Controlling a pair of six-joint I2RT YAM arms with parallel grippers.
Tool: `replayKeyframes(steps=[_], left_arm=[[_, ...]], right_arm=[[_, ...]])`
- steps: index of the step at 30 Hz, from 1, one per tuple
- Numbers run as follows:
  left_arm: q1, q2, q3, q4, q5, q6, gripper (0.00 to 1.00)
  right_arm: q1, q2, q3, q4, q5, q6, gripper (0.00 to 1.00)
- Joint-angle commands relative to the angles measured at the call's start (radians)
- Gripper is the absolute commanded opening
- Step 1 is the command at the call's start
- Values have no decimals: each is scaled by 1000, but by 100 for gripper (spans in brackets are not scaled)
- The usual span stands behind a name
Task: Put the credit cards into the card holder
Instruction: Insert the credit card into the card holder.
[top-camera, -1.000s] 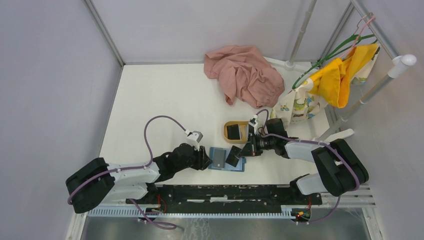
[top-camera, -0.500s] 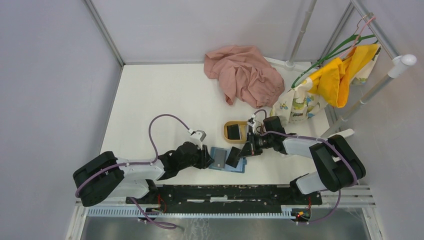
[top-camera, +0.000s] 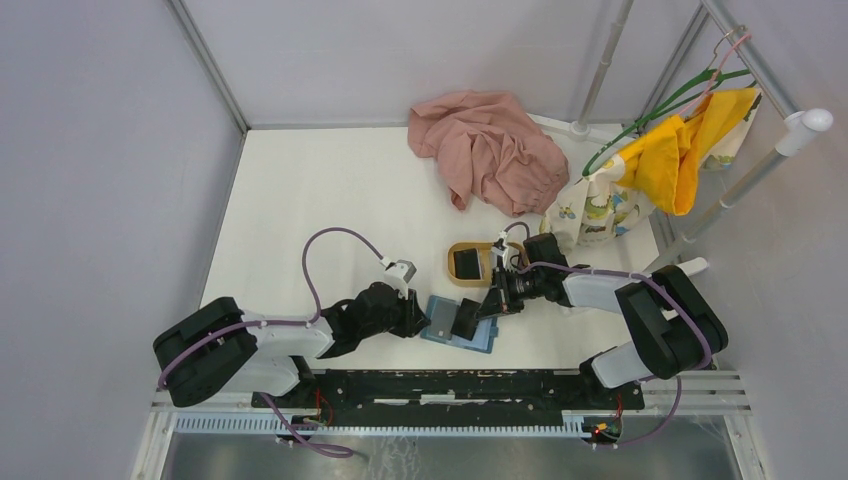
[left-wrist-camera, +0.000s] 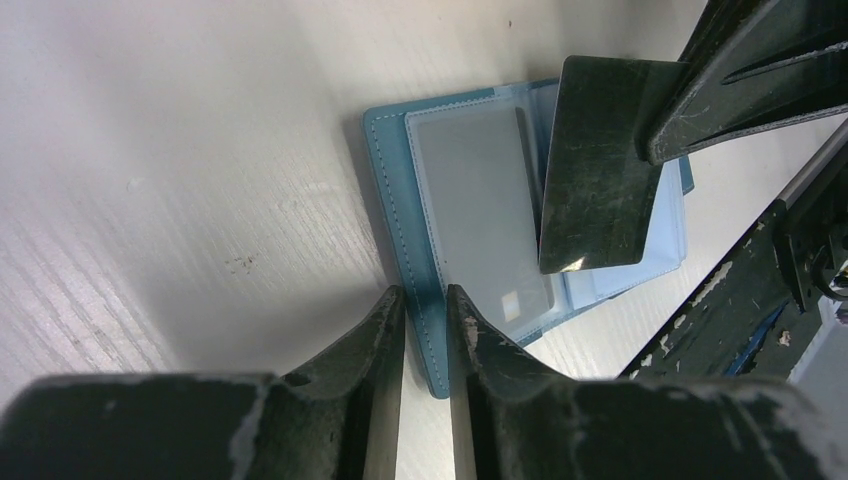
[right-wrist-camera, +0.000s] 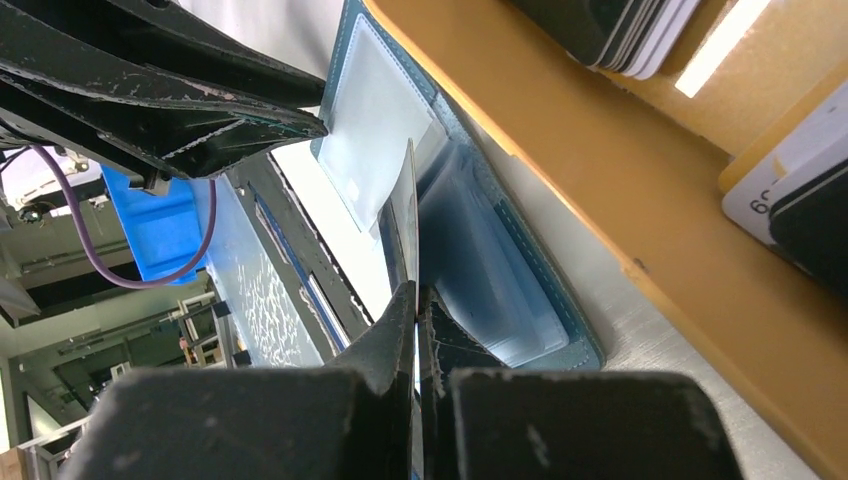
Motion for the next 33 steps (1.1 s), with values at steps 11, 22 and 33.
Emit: replayKeyframes(steps=[11, 22, 33], left_arm=[[-3, -18, 11, 61, 38, -29, 27], [-3, -2, 5, 86, 47, -29, 27], [-5, -12, -5, 99, 58, -37, 27]], right_arm=[[2, -56, -18, -20, 140, 78, 0], [-11, -143, 1, -99, 265, 57, 0], [-11, -133, -25, -28, 223, 86, 0]])
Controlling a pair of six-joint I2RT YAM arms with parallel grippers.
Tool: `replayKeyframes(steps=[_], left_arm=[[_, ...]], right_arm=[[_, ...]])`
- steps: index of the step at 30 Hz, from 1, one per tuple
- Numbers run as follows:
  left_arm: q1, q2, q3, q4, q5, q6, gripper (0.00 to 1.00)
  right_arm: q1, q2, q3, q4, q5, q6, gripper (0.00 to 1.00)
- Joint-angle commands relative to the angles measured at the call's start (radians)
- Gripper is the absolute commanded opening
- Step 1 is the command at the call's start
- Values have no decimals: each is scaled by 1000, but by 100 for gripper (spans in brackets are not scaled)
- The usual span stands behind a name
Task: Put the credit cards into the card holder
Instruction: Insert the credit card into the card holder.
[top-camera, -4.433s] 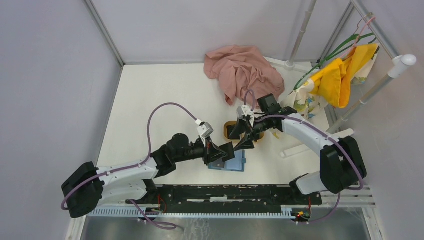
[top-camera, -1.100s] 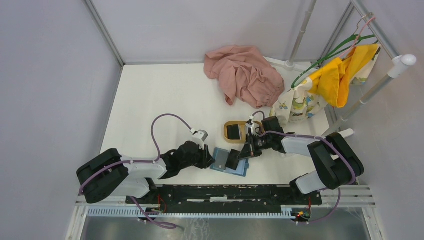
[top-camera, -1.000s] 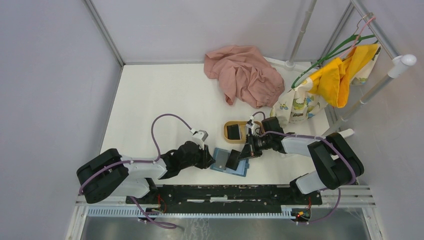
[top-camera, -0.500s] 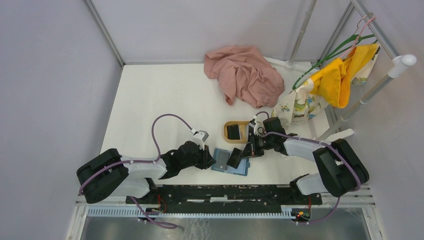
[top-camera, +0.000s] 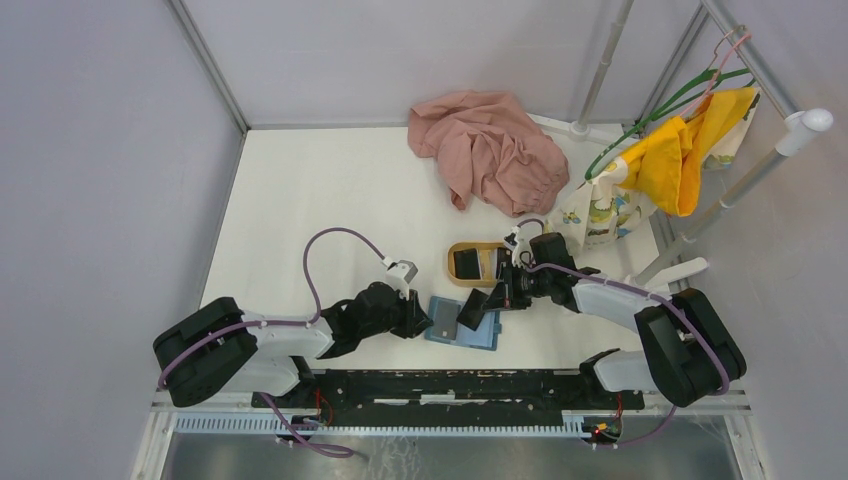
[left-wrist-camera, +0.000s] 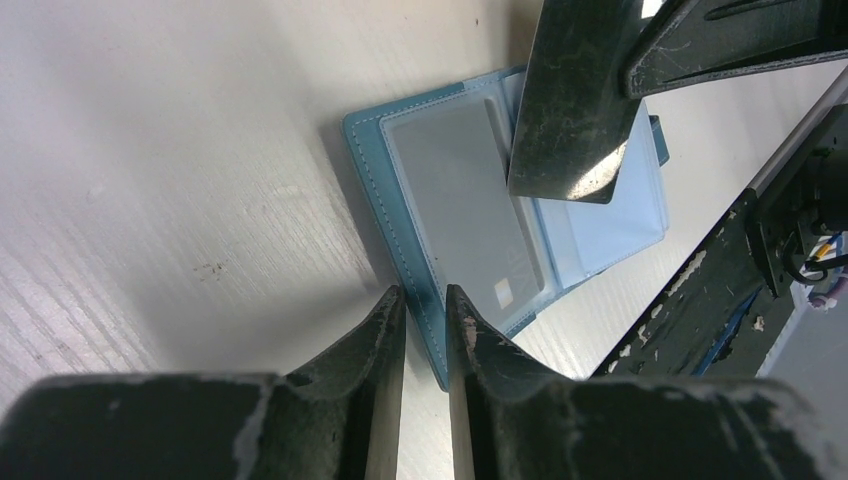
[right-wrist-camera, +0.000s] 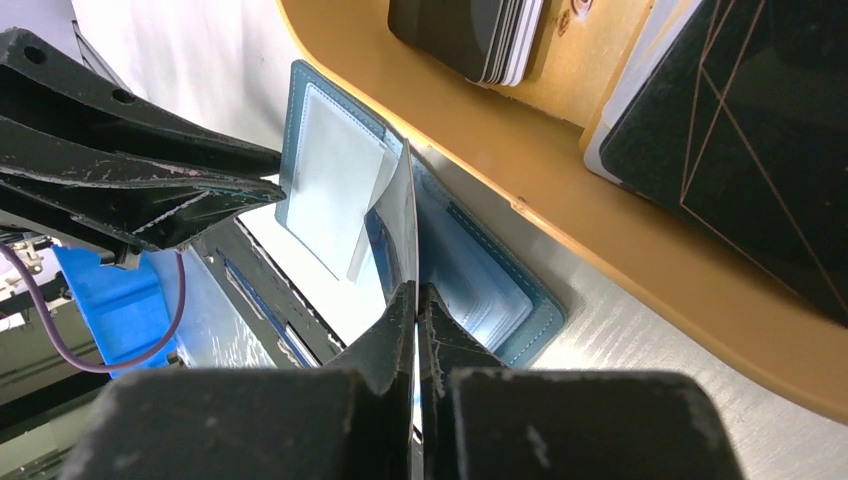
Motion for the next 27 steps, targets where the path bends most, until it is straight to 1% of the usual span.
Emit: replayKeyframes(steps=[1, 8, 15, 18, 22, 27], left_arm=[[-5, -10, 0, 69, 20, -37, 27], [-8, 3, 3, 79, 20, -40, 27], [-8, -7, -6, 74, 3, -44, 26], [-8, -7, -5, 73, 3, -42, 26], [-8, 5, 1, 77, 9, -40, 26], [-9, 12, 1, 84, 12, -40, 25]], right_arm=[[5, 8, -15, 57, 10, 16, 0], [46, 18, -29, 88, -26, 24, 0], [47, -18, -32, 33, 8, -15, 0], [47, -25, -40, 39, 7, -11, 0], [49, 3, -45, 60, -25, 4, 0], [73, 49, -18, 38, -52, -11, 0]])
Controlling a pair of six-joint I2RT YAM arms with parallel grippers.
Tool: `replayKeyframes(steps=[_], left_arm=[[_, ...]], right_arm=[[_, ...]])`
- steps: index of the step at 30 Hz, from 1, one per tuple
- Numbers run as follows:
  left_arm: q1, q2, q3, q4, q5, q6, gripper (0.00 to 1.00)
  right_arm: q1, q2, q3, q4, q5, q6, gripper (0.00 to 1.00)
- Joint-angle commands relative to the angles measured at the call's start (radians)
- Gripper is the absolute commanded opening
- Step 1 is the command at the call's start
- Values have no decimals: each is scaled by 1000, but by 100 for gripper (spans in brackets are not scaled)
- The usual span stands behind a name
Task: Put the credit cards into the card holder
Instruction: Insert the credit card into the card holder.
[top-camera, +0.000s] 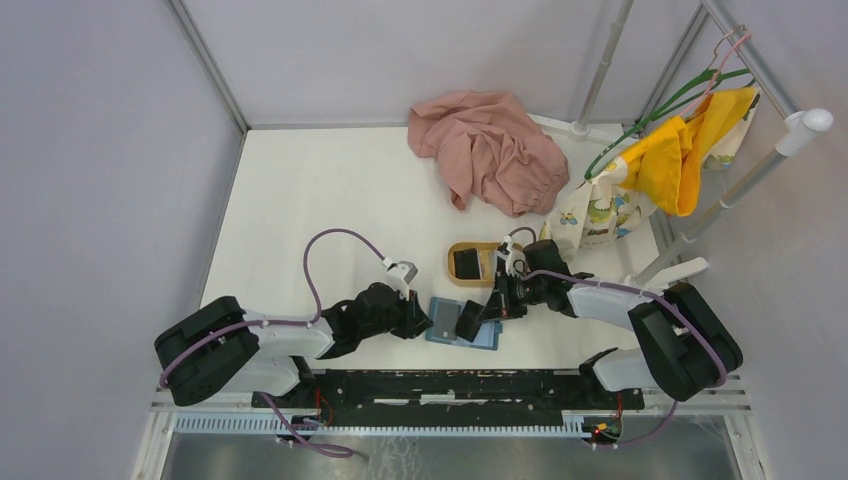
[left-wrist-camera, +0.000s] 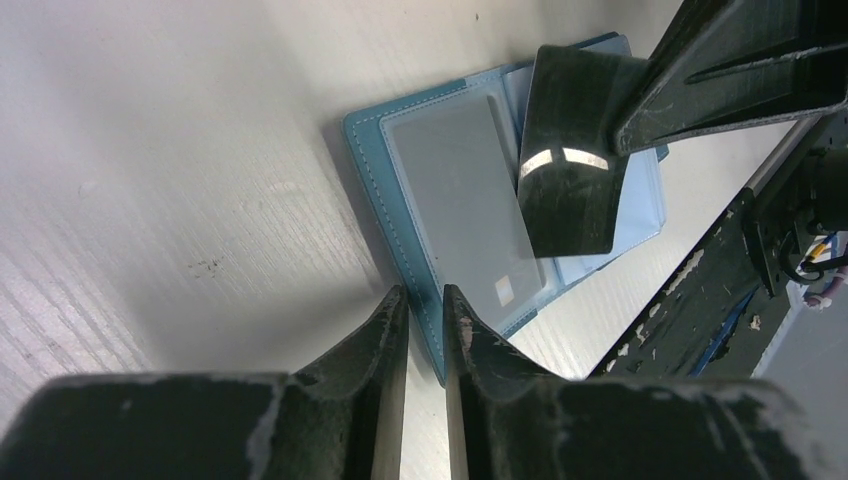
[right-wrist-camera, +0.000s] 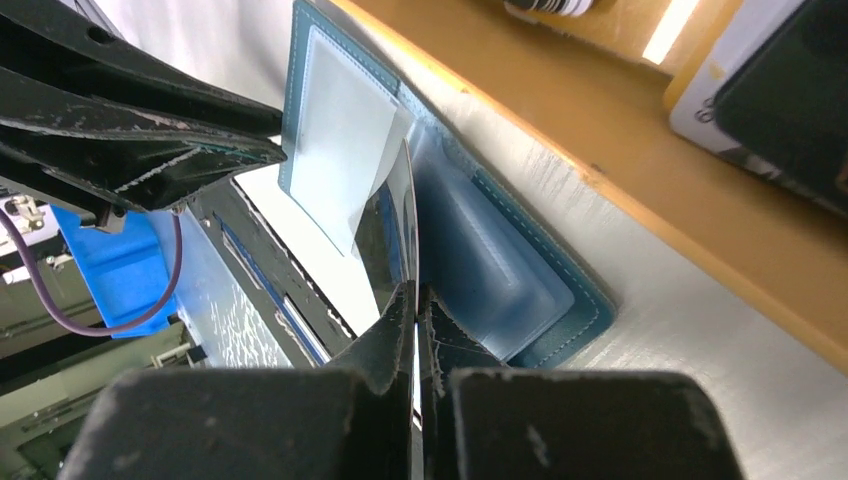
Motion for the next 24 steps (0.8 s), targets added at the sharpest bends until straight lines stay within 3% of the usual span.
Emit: replayKeyframes(steps=[1, 24], left_arm=[[-5, 7, 8, 70, 6, -28, 25], [-7, 74, 51, 89, 44, -2, 23]], right_arm=[[25, 40, 26, -18, -13, -17, 0], [38, 116, 66, -69, 0, -13, 0]])
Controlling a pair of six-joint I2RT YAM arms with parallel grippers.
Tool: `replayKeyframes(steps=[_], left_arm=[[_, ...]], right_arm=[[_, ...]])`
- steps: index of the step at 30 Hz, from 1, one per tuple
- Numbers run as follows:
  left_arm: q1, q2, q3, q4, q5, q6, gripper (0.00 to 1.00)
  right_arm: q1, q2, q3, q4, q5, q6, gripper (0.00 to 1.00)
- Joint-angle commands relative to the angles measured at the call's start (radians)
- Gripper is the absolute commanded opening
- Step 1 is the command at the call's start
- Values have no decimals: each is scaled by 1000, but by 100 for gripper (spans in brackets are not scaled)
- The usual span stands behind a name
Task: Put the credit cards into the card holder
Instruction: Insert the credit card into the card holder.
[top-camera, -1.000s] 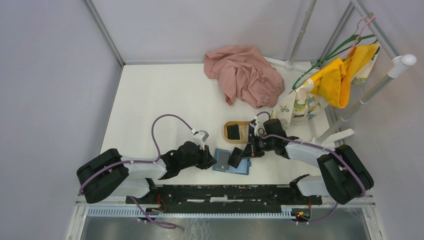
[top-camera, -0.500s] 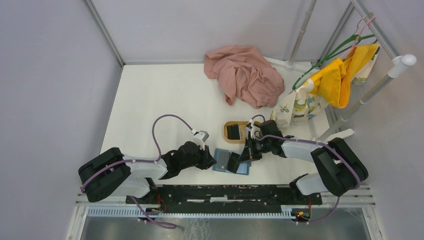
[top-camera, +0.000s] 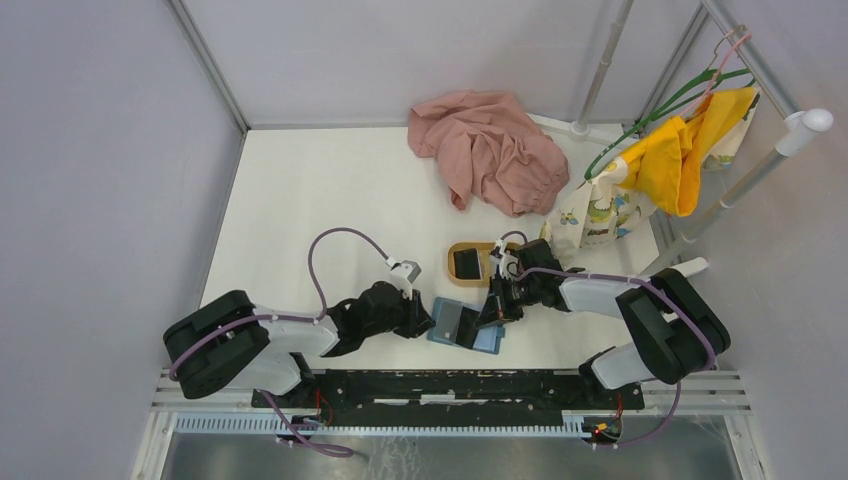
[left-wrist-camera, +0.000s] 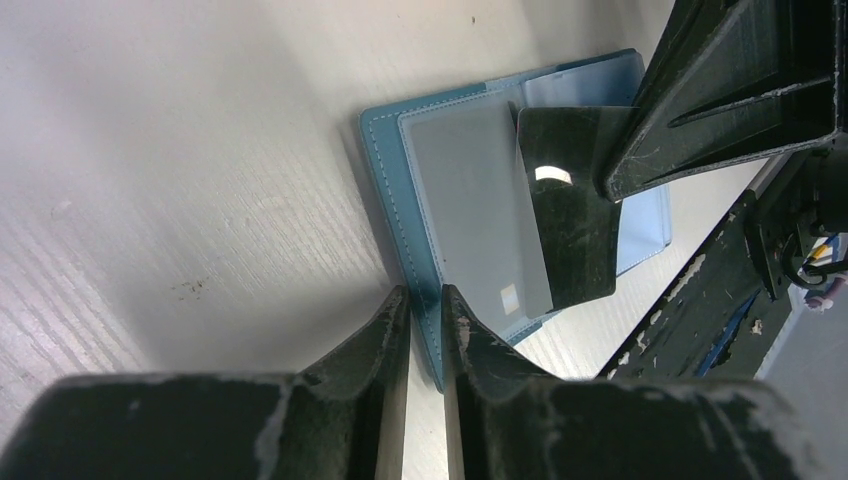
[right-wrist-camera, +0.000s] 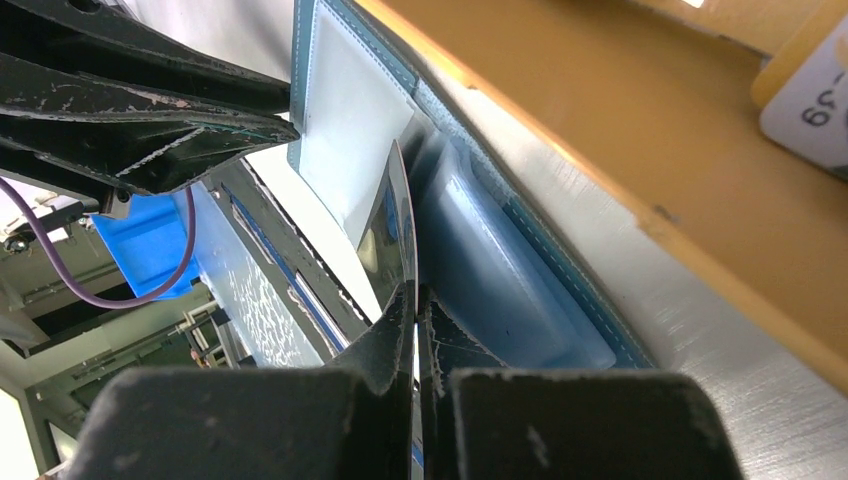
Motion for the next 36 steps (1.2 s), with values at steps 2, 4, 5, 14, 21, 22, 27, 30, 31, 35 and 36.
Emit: replayKeyframes(steps=[2, 4, 5, 14, 21, 22, 27, 30, 31, 35, 36], left_arm=[[-7, 16, 39, 54, 29, -1, 22], [-8, 15, 38, 55, 31, -1, 22], [-7, 14, 38, 55, 29, -1, 22], [-7, 19, 41, 54, 31, 2, 22], [-7, 36, 56, 65, 51, 11, 22], [-7, 39, 57, 70, 56, 11, 22], [-7, 52, 60, 82, 66, 11, 22], [-8, 56, 64, 85, 71, 12, 21], [-8, 58, 65, 85, 72, 12, 21], [-10, 59, 67, 89, 72, 12, 21], [-10, 60, 67, 89, 72, 12, 21]], right_arm=[[6, 15, 34, -51, 67, -19, 0], [6, 17, 45, -84, 80, -25, 0], [5, 22, 53, -99, 84, -25, 0], [-9, 22, 62, -171, 122, -23, 0], [-16, 41, 62, -168, 130, -4, 0], [-17, 46, 65, -168, 127, 1, 0], [-22, 69, 73, -172, 127, 11, 0], [-28, 88, 81, -180, 122, 15, 0], [-29, 94, 85, -183, 119, 16, 0], [-29, 114, 95, -189, 116, 19, 0], [-28, 120, 96, -186, 111, 21, 0]])
